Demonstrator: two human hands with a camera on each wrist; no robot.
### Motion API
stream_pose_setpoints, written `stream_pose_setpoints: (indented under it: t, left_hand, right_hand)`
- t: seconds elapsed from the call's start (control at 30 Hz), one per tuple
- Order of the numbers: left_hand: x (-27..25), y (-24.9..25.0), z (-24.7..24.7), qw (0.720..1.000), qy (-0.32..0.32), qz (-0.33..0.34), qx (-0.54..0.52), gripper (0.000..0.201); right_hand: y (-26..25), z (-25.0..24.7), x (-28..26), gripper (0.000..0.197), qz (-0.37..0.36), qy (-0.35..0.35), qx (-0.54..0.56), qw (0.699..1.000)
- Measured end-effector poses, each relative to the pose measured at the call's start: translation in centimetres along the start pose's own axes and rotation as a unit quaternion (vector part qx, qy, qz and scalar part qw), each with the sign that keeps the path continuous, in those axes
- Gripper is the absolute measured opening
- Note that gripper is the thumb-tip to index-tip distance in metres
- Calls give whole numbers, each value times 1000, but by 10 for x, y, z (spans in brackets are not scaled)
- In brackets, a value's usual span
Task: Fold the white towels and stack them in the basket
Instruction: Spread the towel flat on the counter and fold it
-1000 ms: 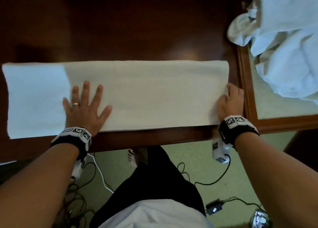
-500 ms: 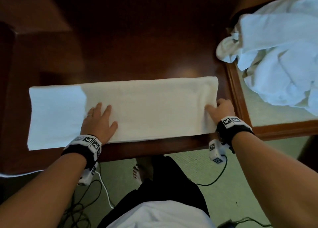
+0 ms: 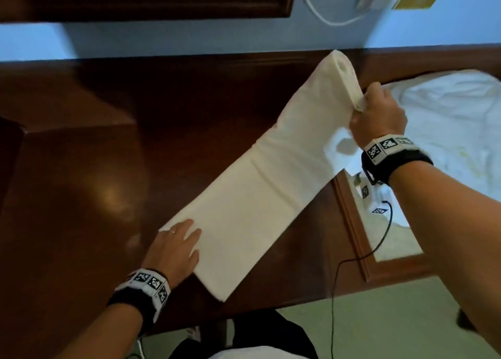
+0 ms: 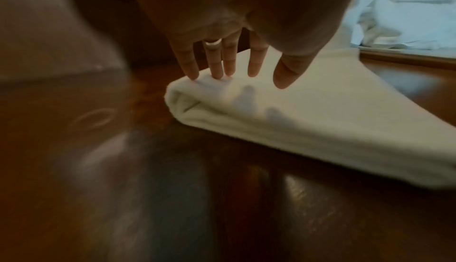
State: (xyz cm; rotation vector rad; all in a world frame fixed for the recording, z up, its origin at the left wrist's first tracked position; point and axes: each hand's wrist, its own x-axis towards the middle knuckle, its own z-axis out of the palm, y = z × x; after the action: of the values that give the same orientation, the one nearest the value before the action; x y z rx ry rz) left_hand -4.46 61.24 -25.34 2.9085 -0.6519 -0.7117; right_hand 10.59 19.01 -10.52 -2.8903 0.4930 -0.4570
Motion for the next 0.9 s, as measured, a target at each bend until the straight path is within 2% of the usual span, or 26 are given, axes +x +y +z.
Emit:
stream_pose_setpoints:
  t: [0.1,0.2,0.27,0.33,0.43,0.5,0.53,0.6,0.67,0.73,0.8,0.9]
  left_hand:
    - [8,3,-12,999,17,26,-10,53]
    - [17,-5,-23,997,51,33,-50,56]
    - [17,-16,-34,992,90,23,-89,62]
    - [12,-29,-49,985,127,2,-120,60]
    - [8,-51,-64,975,204,6,-93,51]
    - [10,-63,-65,972,223,57,-38,51]
    - [11,-67,-63,970,218,104,-9,53]
    - [15,-70,-55,958,181,213,58,56]
    - [20,-69,-43,937,121,297,137,58]
    - [27,-67,-34,925,78,326,181,64]
    - [36,-61,-29,919,71,334,199,65]
    - [46,-42,-24,898,97,370,216,43]
  right_hand:
    - [-18,-8,-15,17,-44,19,0,999]
    - [-43,-1,-58,15,-134,25,11,991]
    - [-61,10,-101,24,-199,6,17,980]
    - [-78,25,-149,37,-245,-28,18,969]
    - [-105,54,-222,37,-281,-92,26,955]
    - [-124,80,-268,35,-276,-143,34,950]
    - [-133,92,-290,34,-265,-169,34,949]
    - [-146,109,-326,37,-234,-208,13,950]
    - [-149,116,-349,48,-201,-236,-15,951]
    - [-139,115,-359,67,-190,-259,-23,947]
    - [-120,113,-361,79,-187,-285,-15,940]
    - [-93,103,-356,75,-125,-282,-8,951]
